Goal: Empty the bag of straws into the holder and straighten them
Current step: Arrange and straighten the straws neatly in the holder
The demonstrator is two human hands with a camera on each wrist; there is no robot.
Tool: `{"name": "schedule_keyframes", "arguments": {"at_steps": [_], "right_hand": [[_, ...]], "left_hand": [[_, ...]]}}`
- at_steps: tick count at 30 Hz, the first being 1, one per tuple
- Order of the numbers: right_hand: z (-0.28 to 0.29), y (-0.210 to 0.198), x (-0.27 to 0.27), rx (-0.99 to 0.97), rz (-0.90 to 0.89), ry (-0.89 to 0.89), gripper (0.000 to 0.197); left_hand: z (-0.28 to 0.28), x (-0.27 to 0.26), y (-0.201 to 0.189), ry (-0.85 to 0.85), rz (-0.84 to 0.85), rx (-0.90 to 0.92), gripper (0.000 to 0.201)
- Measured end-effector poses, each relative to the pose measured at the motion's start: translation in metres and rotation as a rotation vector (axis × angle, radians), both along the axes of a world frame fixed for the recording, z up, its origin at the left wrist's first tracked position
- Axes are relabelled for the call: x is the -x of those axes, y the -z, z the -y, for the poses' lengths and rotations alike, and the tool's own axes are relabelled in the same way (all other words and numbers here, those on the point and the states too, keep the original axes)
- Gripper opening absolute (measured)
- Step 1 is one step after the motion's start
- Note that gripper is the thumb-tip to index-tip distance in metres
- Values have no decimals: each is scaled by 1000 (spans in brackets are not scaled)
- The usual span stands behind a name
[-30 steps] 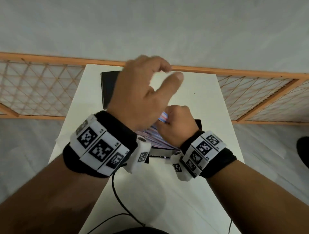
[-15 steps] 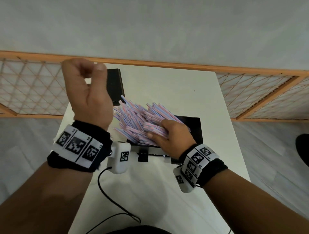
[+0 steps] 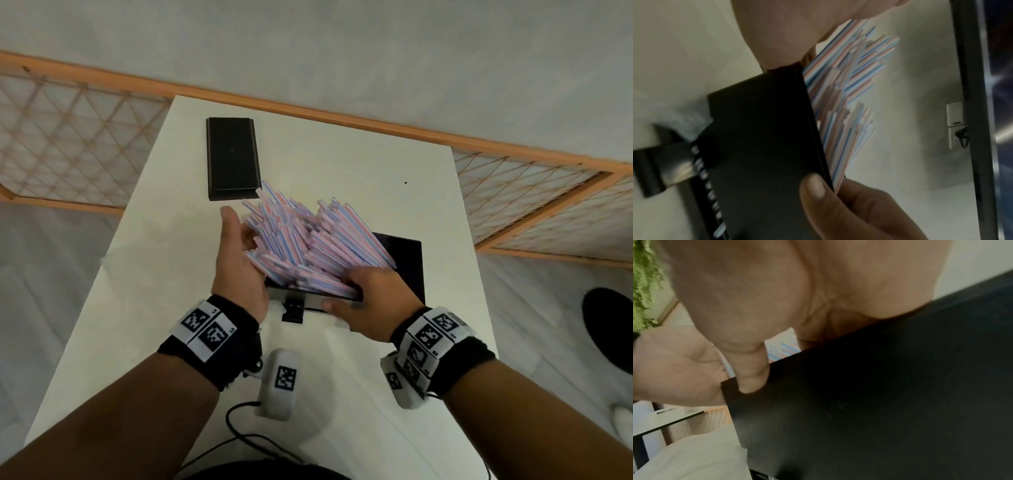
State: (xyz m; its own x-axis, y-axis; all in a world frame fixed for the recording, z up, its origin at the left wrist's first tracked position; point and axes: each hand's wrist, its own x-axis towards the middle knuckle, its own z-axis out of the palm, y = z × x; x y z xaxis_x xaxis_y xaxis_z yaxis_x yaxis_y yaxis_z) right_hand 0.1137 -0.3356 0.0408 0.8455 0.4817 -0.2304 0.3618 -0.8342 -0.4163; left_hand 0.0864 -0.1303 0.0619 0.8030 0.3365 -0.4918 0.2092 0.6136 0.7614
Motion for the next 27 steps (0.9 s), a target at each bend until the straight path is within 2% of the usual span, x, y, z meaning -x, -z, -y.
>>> {"name": "schedule_keyframes", "arguments": {"at_steps": [4,7,9,10,18,21,23,26,27], "right_hand": [[-10,0,-3,151,-74,-80,48],[-14,-7,-15,162,-135,-93,44],[-18,-9,-20,251,-200,-122,49],[-21,-10,-22,288,-247,-132,53],[-32,-16,-33,289,-393,-95,53],[-32,-15,-32,274,-335,-116,65],[-34,-17,-31,245,-300,-110,63],[-31,-14,-30,262,-215,-123,85],[-27,-13,-28,262,-166,-132,79]], "left_hand": [[4,6,0,73,101,59,65],[1,6,-1,72,126,34,92],[4,7,9,65,130,-32,116],[5,7,15,75,135,-76,117],[7,11,22,150,180,-406,79],[7,9,25,202,174,-514,85],[5,8,27,244,162,-590,86],[4,6,31,269,78,-703,86],[3,6,32,267,53,-725,85]]}}
